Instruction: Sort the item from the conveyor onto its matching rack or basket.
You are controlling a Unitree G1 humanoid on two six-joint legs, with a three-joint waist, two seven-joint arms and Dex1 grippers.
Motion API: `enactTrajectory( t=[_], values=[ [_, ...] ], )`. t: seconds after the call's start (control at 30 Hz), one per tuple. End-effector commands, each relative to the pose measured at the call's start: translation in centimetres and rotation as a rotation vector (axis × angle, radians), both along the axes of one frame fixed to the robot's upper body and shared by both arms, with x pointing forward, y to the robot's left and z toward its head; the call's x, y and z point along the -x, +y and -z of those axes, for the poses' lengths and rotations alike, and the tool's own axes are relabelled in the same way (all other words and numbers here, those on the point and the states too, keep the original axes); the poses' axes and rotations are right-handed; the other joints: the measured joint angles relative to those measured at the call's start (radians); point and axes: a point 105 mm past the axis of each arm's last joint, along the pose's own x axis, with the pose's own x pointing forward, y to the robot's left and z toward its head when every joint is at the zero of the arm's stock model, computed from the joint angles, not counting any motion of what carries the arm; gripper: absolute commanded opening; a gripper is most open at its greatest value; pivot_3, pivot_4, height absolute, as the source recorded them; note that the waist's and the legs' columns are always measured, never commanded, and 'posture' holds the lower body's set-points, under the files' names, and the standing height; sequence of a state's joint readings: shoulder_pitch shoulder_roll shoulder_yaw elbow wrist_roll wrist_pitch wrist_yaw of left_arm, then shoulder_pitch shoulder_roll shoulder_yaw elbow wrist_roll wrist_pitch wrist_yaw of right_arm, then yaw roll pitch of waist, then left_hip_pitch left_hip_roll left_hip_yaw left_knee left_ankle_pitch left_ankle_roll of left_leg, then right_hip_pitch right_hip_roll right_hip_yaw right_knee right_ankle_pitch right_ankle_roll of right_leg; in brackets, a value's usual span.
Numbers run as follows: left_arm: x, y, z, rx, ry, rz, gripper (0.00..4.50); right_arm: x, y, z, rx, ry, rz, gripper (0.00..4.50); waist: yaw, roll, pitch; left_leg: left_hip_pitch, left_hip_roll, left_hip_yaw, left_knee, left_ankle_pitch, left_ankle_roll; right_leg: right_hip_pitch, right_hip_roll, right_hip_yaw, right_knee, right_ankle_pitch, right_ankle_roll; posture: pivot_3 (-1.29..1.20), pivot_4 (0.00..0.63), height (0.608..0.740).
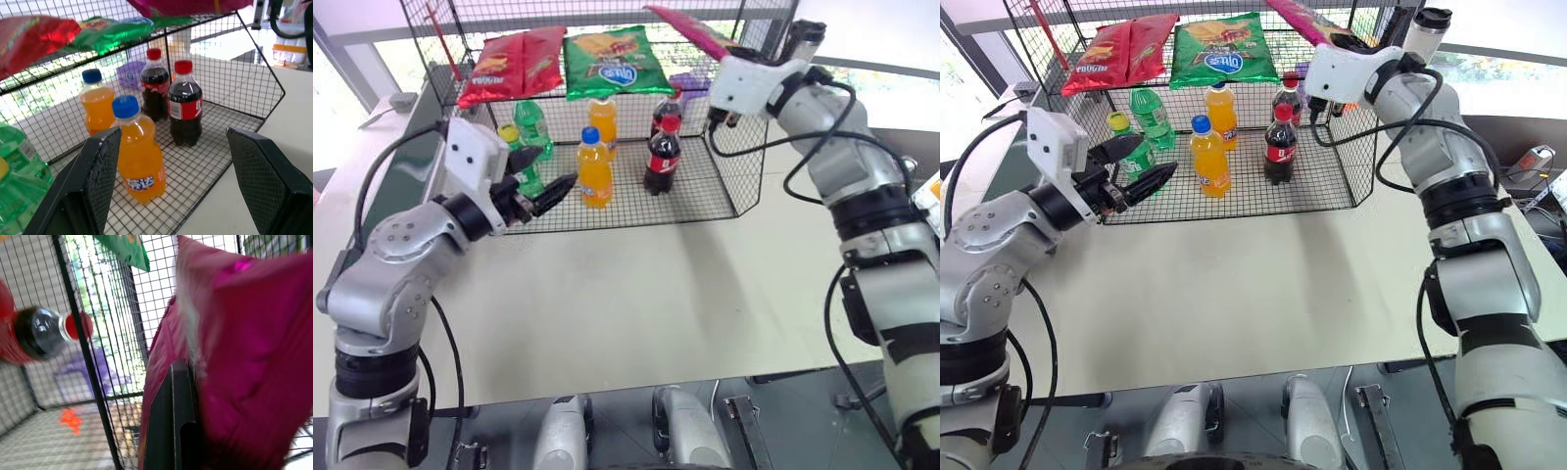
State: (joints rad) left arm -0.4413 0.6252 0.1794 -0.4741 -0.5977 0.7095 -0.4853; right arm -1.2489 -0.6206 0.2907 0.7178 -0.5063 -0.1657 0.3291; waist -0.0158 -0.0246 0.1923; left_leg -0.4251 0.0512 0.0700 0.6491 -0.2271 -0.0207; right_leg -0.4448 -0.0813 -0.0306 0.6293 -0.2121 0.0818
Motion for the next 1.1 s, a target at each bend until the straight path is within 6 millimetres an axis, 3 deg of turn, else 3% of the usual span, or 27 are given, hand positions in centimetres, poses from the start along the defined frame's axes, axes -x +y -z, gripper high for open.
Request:
enactTrajectory(
  t=[0.03, 0.13, 0.23, 0.47, 0.77, 1.1],
  values=[
    [0.3, 0.1, -1.0, 0.001, -0.060, -0.011, 3.55, 0.1, -0.1, -2.4, -0.030, -0.021, 0.016, 0.00, 0.001, 0.000, 0.000, 0.000, 0.000, 0.000, 0.000, 0.000, 0.000, 0.000, 0.000, 0.000, 0.000, 0.000, 0.000, 0.00, 0.150, 0.740],
    [0.3, 0.0, -0.7, 0.003, -0.056, -0.015, 3.55, -0.3, 0.6, -2.7, -0.066, 0.007, -0.003, 0.00, -0.001, 0.000, 0.000, 0.000, 0.000, 0.000, 0.000, 0.000, 0.000, 0.000, 0.000, 0.000, 0.000, 0.000, 0.000, 0.00, 0.150, 0.740],
    [0.3, 0.1, -0.5, 0.006, -0.056, -0.025, 3.61, -0.5, 0.9, -2.7, -0.154, 0.065, -0.036, 0.85, -0.002, 0.000, 0.000, 0.000, 0.000, 0.000, 0.000, 0.000, 0.000, 0.000, 0.000, 0.000, 0.000, 0.000, 0.000, 0.00, 0.150, 0.740],
    [0.5, 0.4, -0.1, 0.016, -0.051, -0.040, 3.61, -0.4, 0.5, -2.7, -0.217, 0.182, -0.078, 4.42, -0.001, 0.000, 0.000, 0.000, 0.000, 0.000, 0.000, 0.000, 0.000, 0.000, 0.000, 0.000, 0.000, 0.000, 0.000, 0.00, 0.150, 0.740],
    [0.1, 0.5, 0.3, 0.018, -0.041, -0.046, 3.61, 0.7, 1.5, -2.0, -0.274, 0.369, -0.231, 4.42, -0.002, 0.000, 0.000, 0.001, 0.000, 0.000, -0.001, 0.000, 0.000, 0.000, 0.000, 0.000, 0.000, 0.000, 0.000, 0.00, 0.150, 0.740],
    [-0.1, 0.3, 0.6, 0.010, -0.033, -0.045, 3.61, 0.2, 3.3, -0.9, -0.334, 0.426, -0.289, 4.42, 0.001, 0.000, 0.000, 0.000, 0.000, 0.000, -0.001, 0.000, 0.000, 0.000, 0.000, 0.000, 0.000, 0.000, 0.000, 0.00, 0.150, 0.740]
  ],
)
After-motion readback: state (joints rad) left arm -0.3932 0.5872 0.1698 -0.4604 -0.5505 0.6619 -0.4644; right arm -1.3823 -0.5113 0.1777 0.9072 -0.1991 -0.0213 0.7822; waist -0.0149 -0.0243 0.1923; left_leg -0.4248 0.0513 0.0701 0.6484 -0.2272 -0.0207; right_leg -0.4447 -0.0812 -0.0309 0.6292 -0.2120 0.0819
